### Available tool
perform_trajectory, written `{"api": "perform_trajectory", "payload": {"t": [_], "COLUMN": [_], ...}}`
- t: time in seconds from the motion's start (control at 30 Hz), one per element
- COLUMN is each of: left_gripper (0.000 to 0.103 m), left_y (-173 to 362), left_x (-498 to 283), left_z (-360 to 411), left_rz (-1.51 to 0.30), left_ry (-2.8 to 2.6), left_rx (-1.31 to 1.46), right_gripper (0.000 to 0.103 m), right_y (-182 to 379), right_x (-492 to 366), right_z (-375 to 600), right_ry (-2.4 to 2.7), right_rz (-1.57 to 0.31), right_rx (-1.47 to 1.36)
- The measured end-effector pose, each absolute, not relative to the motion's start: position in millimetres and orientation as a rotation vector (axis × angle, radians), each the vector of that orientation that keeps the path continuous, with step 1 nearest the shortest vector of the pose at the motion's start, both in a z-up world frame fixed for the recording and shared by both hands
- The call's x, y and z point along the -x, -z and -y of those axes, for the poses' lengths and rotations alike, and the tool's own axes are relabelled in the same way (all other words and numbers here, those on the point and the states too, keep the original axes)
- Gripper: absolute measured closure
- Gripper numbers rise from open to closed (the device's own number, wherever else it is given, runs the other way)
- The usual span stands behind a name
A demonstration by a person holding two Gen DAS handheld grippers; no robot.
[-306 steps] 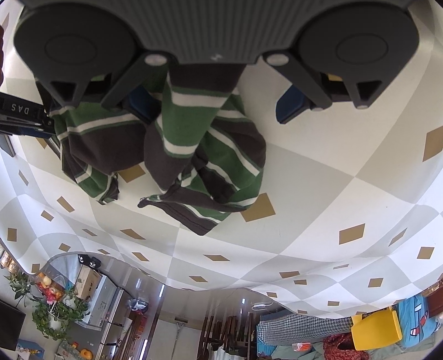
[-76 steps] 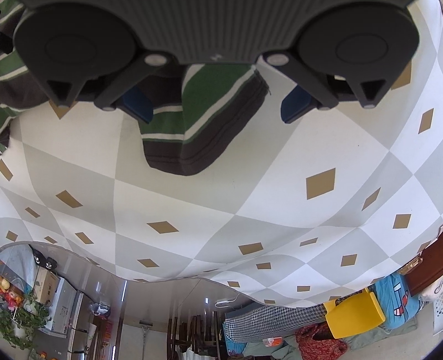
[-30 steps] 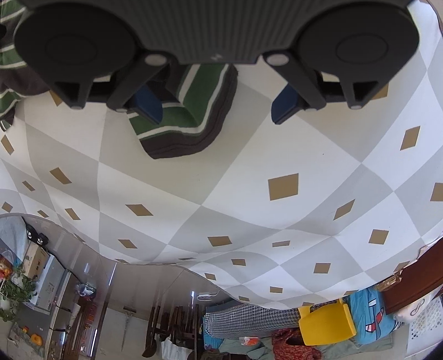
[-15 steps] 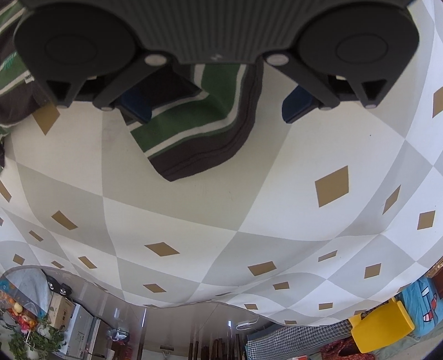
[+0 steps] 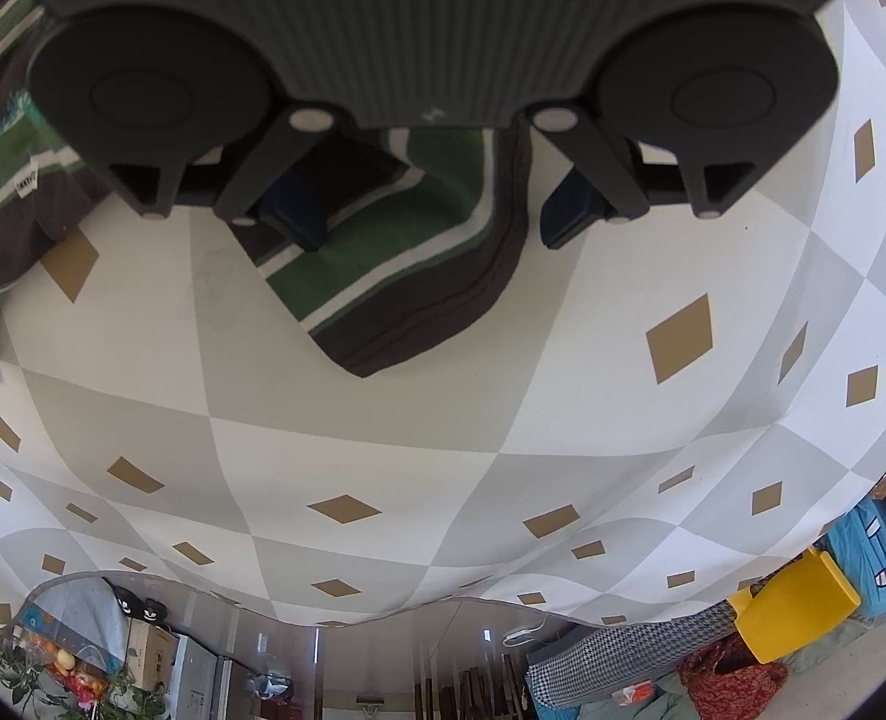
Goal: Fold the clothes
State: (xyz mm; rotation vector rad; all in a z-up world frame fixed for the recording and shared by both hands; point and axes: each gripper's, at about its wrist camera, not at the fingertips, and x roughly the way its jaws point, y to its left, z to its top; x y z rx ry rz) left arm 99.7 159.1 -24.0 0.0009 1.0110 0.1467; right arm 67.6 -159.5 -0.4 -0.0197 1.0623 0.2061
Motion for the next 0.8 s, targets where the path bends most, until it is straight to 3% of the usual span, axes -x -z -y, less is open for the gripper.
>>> {"api": "perform_trajectory", "payload": {"t": [0.23,0.8], "left_gripper": [0.005,0.0], "left_y": [27,32], "left_x": [-110,-128], "left_z": [-177,-212], "left_rz": [-0.991,-0.942], "left_ry": [-0.239,-0.43], "left_rx": [0.018,0.069], "right_gripper": [0.042,0.047], "right_y": [1,-1], "right_x": [-72,-86], "right_z": [163,184], "right_ry": [-0.183,-0.072], "right_rz": [-1.051,-1.025], "right_rx": [0.003,-0.082]}}
